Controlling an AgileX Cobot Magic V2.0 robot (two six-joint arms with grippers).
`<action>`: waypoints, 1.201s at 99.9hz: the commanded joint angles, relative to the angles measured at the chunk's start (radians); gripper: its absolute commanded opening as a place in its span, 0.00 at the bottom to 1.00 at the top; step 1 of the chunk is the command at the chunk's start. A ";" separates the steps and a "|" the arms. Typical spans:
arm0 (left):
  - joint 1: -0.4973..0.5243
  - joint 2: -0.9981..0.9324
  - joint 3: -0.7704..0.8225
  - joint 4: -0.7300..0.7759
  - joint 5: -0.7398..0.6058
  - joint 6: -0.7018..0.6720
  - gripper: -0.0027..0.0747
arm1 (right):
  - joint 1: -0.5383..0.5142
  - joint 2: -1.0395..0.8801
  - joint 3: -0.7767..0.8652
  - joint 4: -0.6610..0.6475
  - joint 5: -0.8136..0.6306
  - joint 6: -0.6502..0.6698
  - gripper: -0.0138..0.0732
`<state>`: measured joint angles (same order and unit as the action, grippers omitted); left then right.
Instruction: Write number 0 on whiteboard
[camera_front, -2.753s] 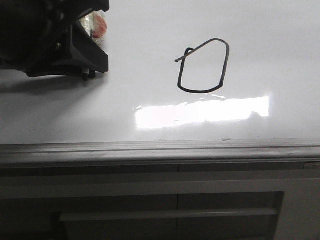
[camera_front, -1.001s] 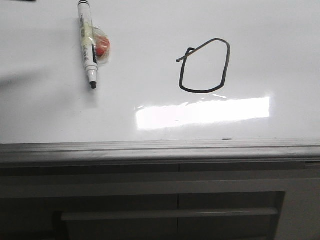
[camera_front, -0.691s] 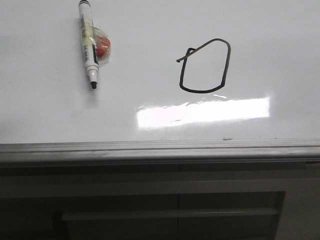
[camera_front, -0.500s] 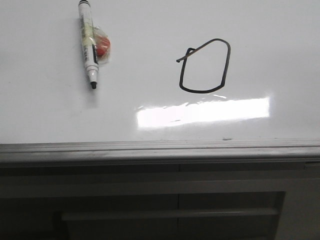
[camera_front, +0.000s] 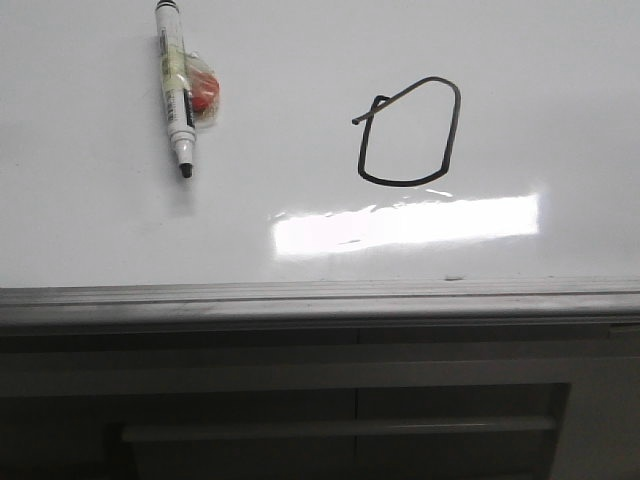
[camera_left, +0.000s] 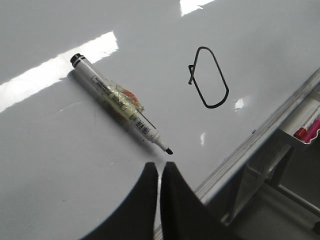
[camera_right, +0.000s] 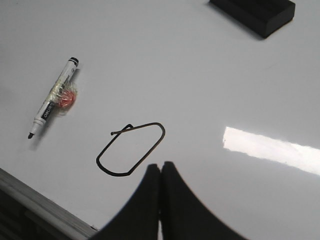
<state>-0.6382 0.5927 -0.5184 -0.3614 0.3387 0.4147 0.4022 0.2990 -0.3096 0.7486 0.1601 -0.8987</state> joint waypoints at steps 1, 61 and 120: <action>0.000 0.000 -0.025 -0.009 -0.066 -0.002 0.01 | -0.006 0.007 -0.027 0.012 -0.064 0.001 0.08; 0.003 -0.107 0.147 0.099 -0.401 -0.002 0.01 | -0.006 0.007 -0.027 0.012 -0.064 0.001 0.08; 0.483 -0.618 0.555 0.163 -0.392 -0.153 0.01 | -0.006 0.007 -0.027 0.012 -0.066 0.001 0.08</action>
<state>-0.2025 -0.0016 0.0046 -0.1967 0.0000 0.3528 0.4022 0.2990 -0.3096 0.7486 0.1596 -0.8987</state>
